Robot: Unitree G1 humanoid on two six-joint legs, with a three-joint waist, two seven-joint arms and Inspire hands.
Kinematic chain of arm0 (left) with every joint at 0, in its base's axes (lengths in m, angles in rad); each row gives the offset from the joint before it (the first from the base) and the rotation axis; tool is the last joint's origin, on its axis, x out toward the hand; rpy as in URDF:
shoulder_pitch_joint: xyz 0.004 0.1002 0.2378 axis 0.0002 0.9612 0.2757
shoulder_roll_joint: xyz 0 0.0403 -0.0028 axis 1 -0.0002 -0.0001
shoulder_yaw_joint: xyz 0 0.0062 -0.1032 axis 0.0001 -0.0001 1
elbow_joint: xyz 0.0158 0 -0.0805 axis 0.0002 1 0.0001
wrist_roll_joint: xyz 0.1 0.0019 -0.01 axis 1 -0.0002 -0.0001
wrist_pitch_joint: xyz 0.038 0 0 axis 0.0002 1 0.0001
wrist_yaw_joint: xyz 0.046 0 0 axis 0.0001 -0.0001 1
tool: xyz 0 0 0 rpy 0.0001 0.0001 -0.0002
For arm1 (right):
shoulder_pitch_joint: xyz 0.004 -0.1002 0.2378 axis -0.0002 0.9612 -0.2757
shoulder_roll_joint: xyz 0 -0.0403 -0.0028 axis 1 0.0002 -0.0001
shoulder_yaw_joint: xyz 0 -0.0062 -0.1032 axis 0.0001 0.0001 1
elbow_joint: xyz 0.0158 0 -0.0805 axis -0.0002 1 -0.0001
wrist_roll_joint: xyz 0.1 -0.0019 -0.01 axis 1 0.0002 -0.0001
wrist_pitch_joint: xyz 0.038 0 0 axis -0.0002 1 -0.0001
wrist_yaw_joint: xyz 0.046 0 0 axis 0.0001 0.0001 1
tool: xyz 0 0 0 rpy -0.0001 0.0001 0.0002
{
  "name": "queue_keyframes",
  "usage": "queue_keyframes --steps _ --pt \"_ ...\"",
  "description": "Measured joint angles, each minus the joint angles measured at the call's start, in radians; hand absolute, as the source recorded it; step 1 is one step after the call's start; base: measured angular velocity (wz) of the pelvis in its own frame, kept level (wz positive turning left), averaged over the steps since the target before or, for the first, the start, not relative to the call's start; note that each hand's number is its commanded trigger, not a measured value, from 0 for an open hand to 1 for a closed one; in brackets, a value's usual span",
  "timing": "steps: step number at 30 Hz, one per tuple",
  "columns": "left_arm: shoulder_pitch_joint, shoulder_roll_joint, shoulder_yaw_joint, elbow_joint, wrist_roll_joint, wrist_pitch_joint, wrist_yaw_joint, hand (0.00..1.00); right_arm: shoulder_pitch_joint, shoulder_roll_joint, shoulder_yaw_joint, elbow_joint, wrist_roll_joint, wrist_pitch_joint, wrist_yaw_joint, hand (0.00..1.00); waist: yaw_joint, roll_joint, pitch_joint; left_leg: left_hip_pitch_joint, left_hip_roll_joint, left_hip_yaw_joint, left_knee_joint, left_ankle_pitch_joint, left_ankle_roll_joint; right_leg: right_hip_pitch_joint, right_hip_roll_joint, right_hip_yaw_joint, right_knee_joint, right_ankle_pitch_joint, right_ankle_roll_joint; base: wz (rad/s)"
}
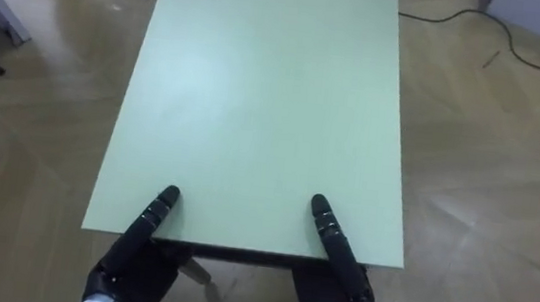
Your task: Move table with human
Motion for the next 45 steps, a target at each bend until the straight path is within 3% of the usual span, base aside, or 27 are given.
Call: queue_keyframes --steps 4,5,7,9,10,12,13,14,17,22,24,31,37,41,42,43,44,45 --pt "0.006 -0.001 0.0 0.001 0.0 0.001 0.001 1.0 0.004 0.002 0.0 0.003 0.0 0.003 -0.004 1.0 0.011 -0.002 0.0012 0.002 -0.015 -0.025 0.003 -0.003 0.016 -0.032 -0.031 0.003 0.13 -0.012 0.017 0.3" --pt "0.006 -0.001 -0.001 0.001 0.0 0.003 0.007 1.0 0.009 0.003 0.0 0.003 0.0 0.004 -0.006 1.0 0.008 -0.004 0.0026 0.007 -0.023 -0.051 0.007 -0.004 0.025 -0.055 -0.05 0.017 0.214 -0.013 0.019 0.57" --pt "0.006 0.001 -0.003 0.002 0.002 0.002 0.009 1.0 0.022 0.007 -0.001 0.005 0.0 0.006 -0.009 1.0 -0.012 -0.012 0.0061 0.009 -0.045 -0.119 0.019 -0.014 0.037 -0.111 -0.06 0.104 0.327 -0.029 0.022 0.89" --pt "0.006 0.017 -0.008 0.003 0.009 0.003 0.009 1.0 0.045 0.026 -0.002 0.004 0.004 0.006 -0.007 1.0 -0.05 -0.014 0.0061 0.003 -0.079 -0.211 0.034 -0.018 0.05 -0.16 -0.033 0.233 0.268 -0.054 0.019 1.27" --pt "0.007 0.021 -0.01 0.003 0.009 0.003 0.009 1.0 0.05 0.028 -0.002 0.004 0.005 0.005 -0.007 1.0 -0.057 -0.014 0.0061 0.004 -0.09 -0.231 0.038 -0.017 0.052 -0.17 -0.029 0.261 0.24 -0.052 0.023 1.19" --pt "0.006 0.026 -0.013 0.011 0.01 0.003 0.009 1.0 0.062 0.037 0.001 0.007 0.006 0.002 -0.008 1.0 -0.068 -0.018 0.0066 0.01 -0.13 -0.284 0.047 -0.009 0.057 -0.203 -0.021 0.362 0.159 0.015 0.041 1.02" --pt "0.007 0.028 -0.015 0.014 0.01 0.003 0.009 1.0 0.067 0.038 0.001 0.008 0.008 0.001 -0.008 1.0 -0.069 -0.019 0.0061 0.014 -0.14 -0.296 0.047 -0.005 0.052 -0.202 -0.019 0.37 0.153 0.036 0.039 0.93" --pt "0.006 0.032 -0.017 0.019 0.012 0.006 0.009 1.0 0.072 0.04 0.001 0.01 0.013 -0.001 -0.007 1.0 -0.071 -0.017 0.0053 0.018 -0.144 -0.297 0.045 -0.003 0.05 -0.192 -0.015 0.381 0.145 0.045 0.051 0.74" --pt "0.007 0.036 -0.009 0.018 0.013 0.006 0.009 1.0 0.063 0.042 0.001 0.013 0.01 0.005 -0.007 1.0 -0.036 -0.013 0.005 0.019 -0.141 -0.321 0.029 0.005 0.043 -0.166 0.0 0.374 0.09 0.063 0.05 0.38" --pt "0.007 0.041 -0.01 0.012 0.012 -0.012 0.008 1.0 0.051 0.048 0.002 0.014 0.01 0.011 -0.007 1.0 -0.009 -0.015 0.004 0.02 -0.145 -0.366 0.021 0.006 0.046 -0.108 0.022 0.367 -0.001 0.1 0.049 0.28" --pt "0.007 0.042 -0.01 0.013 0.012 -0.017 0.008 1.0 0.05 0.051 0.006 0.014 0.009 0.011 -0.007 1.0 -0.004 -0.015 0.0041 0.025 -0.147 -0.387 0.016 0.01 0.051 -0.08 0.033 0.385 -0.035 0.12 0.049 0.26" --pt "0.027 0.034 -0.005 0.012 0.011 -0.017 0.001 1.0 0.041 0.031 0.012 0.014 0.006 0.011 -0.008 1.0 0.042 -0.022 0.0046 0.029 -0.151 -0.416 0.008 0.009 0.05 -0.069 0.035 0.379 -0.042 0.122 0.046 0.13" --pt "0.04 0.028 0.014 0.012 0.009 -0.019 -0.011 1.0 0.02 0.03 0.025 0.028 0.002 0.015 -0.007 1.0 0.048 -0.036 0.0034 0.029 -0.169 -0.49 0.012 0.019 0.035 -0.04 0.035 0.328 -0.059 0.121 0.044 0.38" --pt "0.037 0.029 0.011 0.0 0.009 -0.035 -0.011 1.0 0.0 0.027 0.031 0.028 0.003 0.014 0.0 1.0 0.019 -0.035 0.0027 -0.004 -0.189 -0.563 0.029 0.034 0.016 -0.039 0.035 0.246 -0.06 0.117 0.036 0.6" --pt "0.028 0.027 0.008 0.0 0.009 -0.04 -0.011 1.0 -0.011 0.028 0.03 0.029 0.006 0.013 0.0 1.0 -0.001 -0.034 0.0028 -0.017 -0.191 -0.562 0.029 0.047 0.009 -0.036 0.032 0.212 -0.064 0.115 0.033 0.89" --pt "0.022 0.027 0.008 0.0 0.009 -0.041 -0.011 1.0 -0.016 0.028 0.029 0.03 0.007 0.013 0.0 1.0 -0.021 -0.032 0.0035 -0.028 -0.186 -0.529 0.029 0.052 0.008 -0.026 0.03 0.19 -0.073 0.112 0.03 1.22" --pt "0.004 0.028 0.011 0.003 0.009 -0.039 -0.004 1.0 -0.021 0.031 0.024 0.033 0.013 0.011 0.0 1.0 -0.056 -0.022 0.0056 -0.053 -0.141 -0.366 0.023 0.054 0.006 -0.009 0.029 0.136 -0.082 0.105 0.034 1.32" --pt "-0.009 0.036 0.006 0.006 0.009 -0.037 0.0 1.0 -0.02 0.036 0.024 0.036 0.024 0.009 0.0 1.0 -0.073 -0.022 0.0056 -0.056 -0.101 -0.221 0.004 0.044 -0.025 0.0 0.018 0.106 -0.093 0.097 0.031 1.1"
